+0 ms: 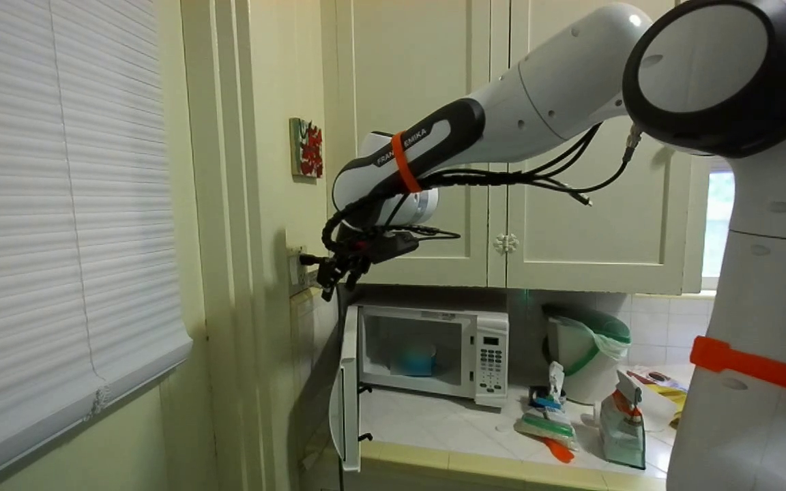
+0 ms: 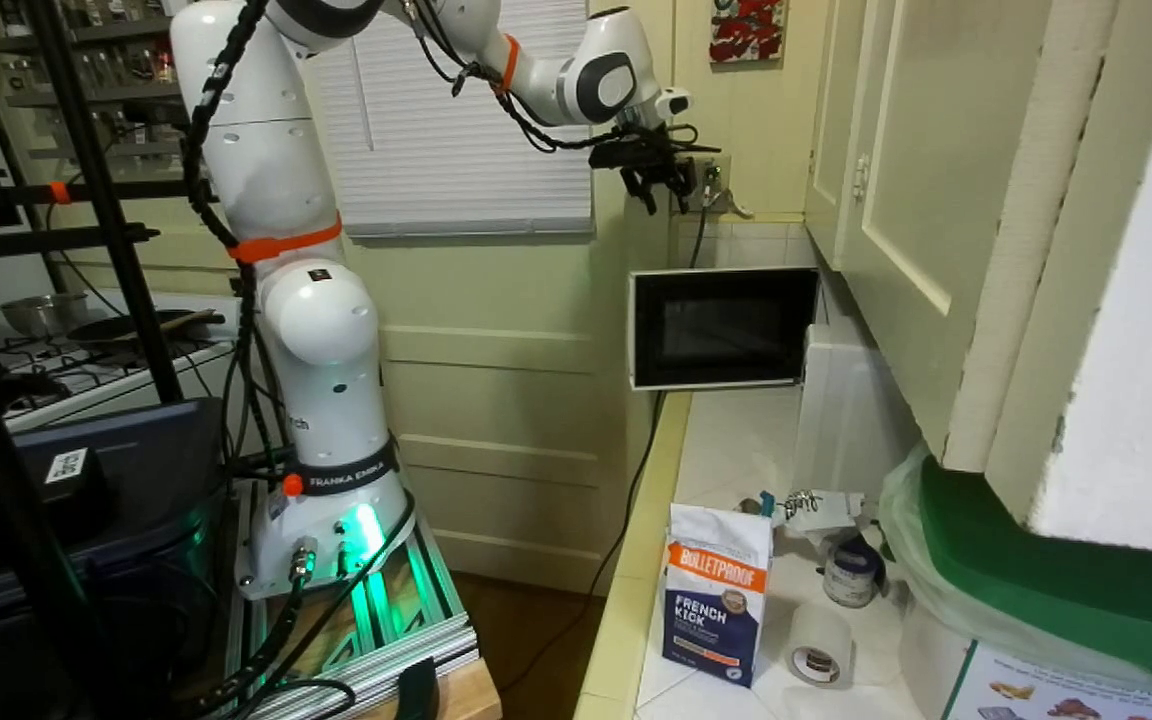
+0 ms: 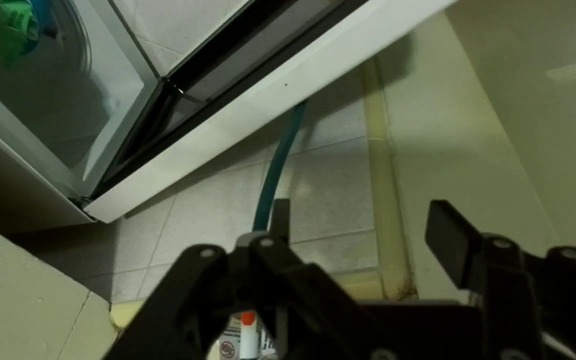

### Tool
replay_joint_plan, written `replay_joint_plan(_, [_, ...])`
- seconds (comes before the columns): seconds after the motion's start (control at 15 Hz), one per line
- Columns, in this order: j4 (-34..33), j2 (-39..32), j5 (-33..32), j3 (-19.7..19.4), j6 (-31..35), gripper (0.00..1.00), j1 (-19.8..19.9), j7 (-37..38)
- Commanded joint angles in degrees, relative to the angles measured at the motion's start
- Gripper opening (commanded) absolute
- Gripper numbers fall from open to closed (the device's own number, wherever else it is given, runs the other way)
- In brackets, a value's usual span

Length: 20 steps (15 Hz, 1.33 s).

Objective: Turn off the light switch.

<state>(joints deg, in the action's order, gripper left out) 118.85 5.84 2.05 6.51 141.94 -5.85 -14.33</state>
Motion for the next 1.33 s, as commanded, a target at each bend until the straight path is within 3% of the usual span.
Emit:
replay_joint_plan(0.0, [0.3, -0.2, 2.2, -0.3, 2.4, 0.42, -1.4, -2.8])
replay_joint_plan(0.33, [-0.4, -1.8, 3.5, -0.5, 7.4, 0.04, -2.1, -6.1])
replay_joint_plan(0.4, [-0.4, -2.2, 3.6, -0.4, 9.2, 0.01, -2.1, -6.5])
replay_joint_plan(0.67, [-1.1, -4.2, 7.0, -0.1, 15.7, 0.00, -2.4, -10.9])
replay_joint_plan(1.27, [-2.2, -6.5, 19.9, 1.1, 23.5, 0.00, -3.2, -22.5])
